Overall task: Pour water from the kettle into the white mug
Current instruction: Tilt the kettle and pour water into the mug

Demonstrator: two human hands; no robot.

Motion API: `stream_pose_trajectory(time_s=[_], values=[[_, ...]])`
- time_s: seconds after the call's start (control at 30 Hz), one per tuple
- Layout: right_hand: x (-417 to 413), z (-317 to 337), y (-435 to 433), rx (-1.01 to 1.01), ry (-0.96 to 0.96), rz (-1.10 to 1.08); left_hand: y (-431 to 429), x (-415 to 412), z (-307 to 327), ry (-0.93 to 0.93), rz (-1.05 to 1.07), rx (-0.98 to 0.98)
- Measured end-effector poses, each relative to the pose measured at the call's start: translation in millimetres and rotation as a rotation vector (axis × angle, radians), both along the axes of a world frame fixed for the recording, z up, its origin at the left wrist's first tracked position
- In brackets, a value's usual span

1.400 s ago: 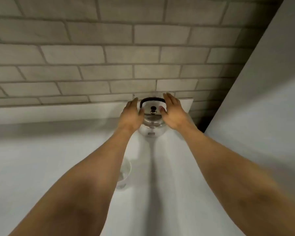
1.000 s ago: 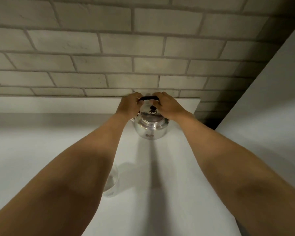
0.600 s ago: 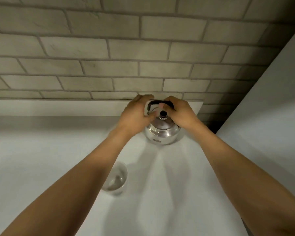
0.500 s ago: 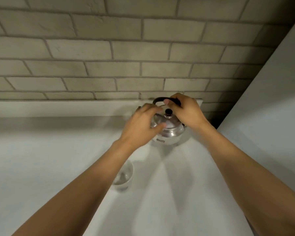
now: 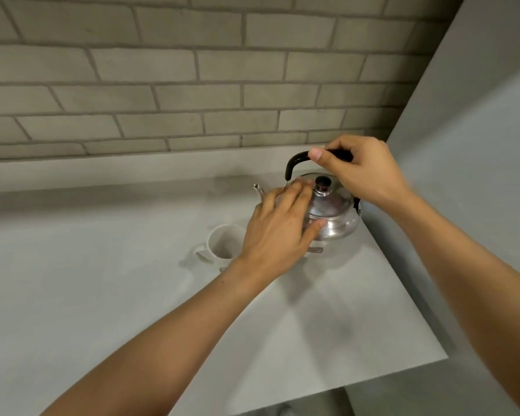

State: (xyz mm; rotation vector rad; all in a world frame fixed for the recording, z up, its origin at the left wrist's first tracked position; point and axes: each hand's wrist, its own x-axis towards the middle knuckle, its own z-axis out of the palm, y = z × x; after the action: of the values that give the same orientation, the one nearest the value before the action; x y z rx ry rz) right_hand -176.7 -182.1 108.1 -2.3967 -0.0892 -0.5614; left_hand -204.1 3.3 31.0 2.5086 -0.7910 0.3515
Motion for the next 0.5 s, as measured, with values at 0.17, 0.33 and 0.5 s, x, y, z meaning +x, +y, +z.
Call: stream_pose_trajectory(time_s=[0.17,0.33,0.5], values=[[-22,7,9,-0.054,0.018,0.089,-1,-40,-8,0.097,0.061,-0.121],[-31,6,16,-0.15,0.029,0.18,2,-60,-15,0.134,0.099,-0.177],[-28,8,26,-0.21,0.063,0.237,5,-63,-21,0.162,0.134,-0.217]])
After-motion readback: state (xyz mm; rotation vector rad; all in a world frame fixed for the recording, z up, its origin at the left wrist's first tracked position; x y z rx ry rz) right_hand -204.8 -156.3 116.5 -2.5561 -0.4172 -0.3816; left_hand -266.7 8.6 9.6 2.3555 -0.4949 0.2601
